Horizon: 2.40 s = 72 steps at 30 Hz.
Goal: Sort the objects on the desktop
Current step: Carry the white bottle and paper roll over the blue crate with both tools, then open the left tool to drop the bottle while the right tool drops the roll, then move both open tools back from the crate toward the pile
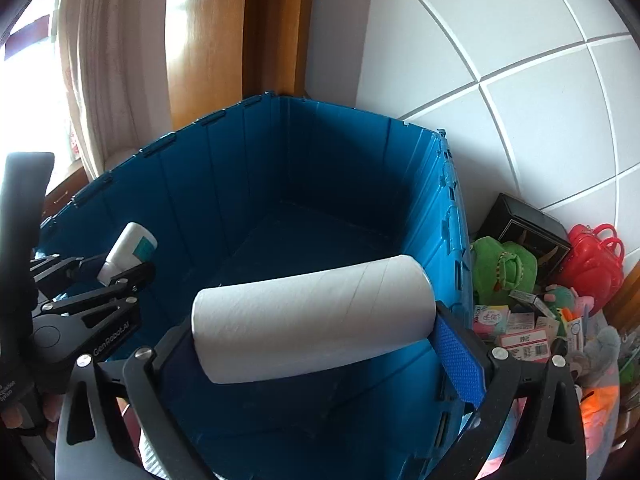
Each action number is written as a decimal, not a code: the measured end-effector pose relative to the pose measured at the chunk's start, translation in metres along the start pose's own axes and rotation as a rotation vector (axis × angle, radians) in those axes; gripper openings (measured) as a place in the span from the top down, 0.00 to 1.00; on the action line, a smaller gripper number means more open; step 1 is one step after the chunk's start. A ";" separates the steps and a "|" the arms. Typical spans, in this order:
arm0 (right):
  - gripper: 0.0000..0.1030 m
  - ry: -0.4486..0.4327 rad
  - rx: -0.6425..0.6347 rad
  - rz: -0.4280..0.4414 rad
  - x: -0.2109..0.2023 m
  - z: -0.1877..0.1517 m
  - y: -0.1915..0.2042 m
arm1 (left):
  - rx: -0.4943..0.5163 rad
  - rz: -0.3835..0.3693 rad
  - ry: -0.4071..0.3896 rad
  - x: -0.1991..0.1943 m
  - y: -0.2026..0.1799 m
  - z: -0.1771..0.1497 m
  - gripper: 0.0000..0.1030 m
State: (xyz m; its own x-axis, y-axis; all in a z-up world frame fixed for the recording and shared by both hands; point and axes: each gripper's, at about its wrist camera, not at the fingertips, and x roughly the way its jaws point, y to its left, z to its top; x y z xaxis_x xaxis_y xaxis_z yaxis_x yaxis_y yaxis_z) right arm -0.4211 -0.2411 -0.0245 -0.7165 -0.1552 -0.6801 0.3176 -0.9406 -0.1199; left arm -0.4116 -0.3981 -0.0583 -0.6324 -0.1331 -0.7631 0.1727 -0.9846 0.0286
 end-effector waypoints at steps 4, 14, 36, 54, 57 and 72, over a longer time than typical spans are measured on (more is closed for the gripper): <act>0.00 0.023 -0.018 -0.017 0.007 0.022 -0.005 | 0.052 -0.006 -0.003 0.001 -0.004 0.028 0.66; 0.00 0.158 -0.072 0.012 0.048 0.026 -0.001 | 0.083 -0.029 0.105 0.037 -0.016 0.042 0.66; 0.00 0.191 -0.076 -0.015 0.065 0.021 0.001 | 0.088 -0.031 0.076 0.033 -0.014 0.042 0.45; 0.00 0.177 -0.070 -0.040 0.054 0.017 0.000 | 0.078 -0.031 0.058 0.025 -0.013 0.037 0.37; 0.00 0.161 -0.065 -0.047 0.044 0.016 -0.003 | 0.081 -0.031 0.049 0.018 -0.014 0.032 0.37; 0.00 0.066 -0.045 -0.050 -0.032 -0.012 -0.012 | 0.069 -0.024 -0.077 -0.063 -0.019 -0.010 0.34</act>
State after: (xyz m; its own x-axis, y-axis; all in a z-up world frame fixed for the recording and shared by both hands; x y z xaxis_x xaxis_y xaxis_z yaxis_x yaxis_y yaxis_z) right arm -0.3945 -0.2217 -0.0099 -0.6900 -0.0865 -0.7187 0.3109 -0.9320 -0.1863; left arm -0.3673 -0.3694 -0.0176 -0.6924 -0.1150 -0.7123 0.1060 -0.9927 0.0572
